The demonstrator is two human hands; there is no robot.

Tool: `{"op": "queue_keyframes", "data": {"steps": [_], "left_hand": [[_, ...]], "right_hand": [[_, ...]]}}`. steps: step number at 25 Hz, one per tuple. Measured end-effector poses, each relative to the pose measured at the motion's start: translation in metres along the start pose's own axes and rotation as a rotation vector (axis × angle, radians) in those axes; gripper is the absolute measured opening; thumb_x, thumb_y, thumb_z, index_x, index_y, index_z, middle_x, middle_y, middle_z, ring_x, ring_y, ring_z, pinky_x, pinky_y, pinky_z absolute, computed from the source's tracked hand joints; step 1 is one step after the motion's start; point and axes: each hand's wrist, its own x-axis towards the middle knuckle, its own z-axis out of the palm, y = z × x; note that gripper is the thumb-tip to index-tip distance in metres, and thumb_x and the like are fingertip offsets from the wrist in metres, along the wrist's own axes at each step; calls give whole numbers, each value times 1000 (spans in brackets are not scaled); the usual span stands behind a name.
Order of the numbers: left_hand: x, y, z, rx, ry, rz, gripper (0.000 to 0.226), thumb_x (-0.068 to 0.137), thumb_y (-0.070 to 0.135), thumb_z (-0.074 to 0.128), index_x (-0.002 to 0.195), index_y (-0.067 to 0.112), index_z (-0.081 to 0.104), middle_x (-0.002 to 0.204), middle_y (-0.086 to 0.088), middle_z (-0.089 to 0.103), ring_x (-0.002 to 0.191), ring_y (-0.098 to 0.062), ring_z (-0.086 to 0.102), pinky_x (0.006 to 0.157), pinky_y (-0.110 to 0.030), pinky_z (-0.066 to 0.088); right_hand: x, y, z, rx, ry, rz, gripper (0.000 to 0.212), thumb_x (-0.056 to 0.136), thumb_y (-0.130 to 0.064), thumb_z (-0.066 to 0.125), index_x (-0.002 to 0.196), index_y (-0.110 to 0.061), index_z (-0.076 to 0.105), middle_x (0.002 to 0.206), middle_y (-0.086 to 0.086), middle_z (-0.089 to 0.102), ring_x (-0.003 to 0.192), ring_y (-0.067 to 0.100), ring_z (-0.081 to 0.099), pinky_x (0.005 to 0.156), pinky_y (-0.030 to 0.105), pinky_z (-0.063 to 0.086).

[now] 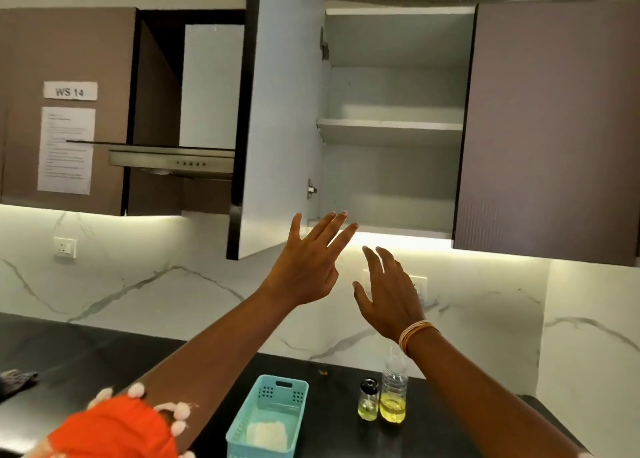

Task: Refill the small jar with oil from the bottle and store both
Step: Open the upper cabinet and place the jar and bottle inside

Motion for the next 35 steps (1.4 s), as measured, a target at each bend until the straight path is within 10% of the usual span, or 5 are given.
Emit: {"op": "queue_keyframes", "data": {"steps": [16,24,29,35], "left_hand": [[-17,128,313,-393,-445,-21,84,81,31,60,151,17,16,159,-7,22,146,-24,25,109,-62,29],[-85,199,435,-832,-846,-503,79,82,19,60,150,17,20,152,-8,33,136,-28,39,106,-54,37],[-130,238,484,-1084,-901,-1086,86,77,12,71,149,12,24,144,-18,44,132,-32,44,108,-39,39],[-152,249,512,-1144,-914,-1269,84,68,12,84,139,13,41,132,-10,57,123,-26,55,98,-32,44]], "right_hand": [[-28,194,239,88,-289,390,63,86,-30,60,139,-11,34,130,14,47,115,28,51,96,37,47],[-83,248,325,363,-215,976,75,79,-23,70,142,-7,31,137,20,40,120,34,48,97,37,43],[-115,284,372,461,-370,1087,91,69,-32,79,143,-10,30,139,15,39,128,30,44,103,40,43],[-119,308,411,598,-411,1027,85,58,-34,87,130,-18,45,120,2,48,109,15,51,93,27,45]]}}
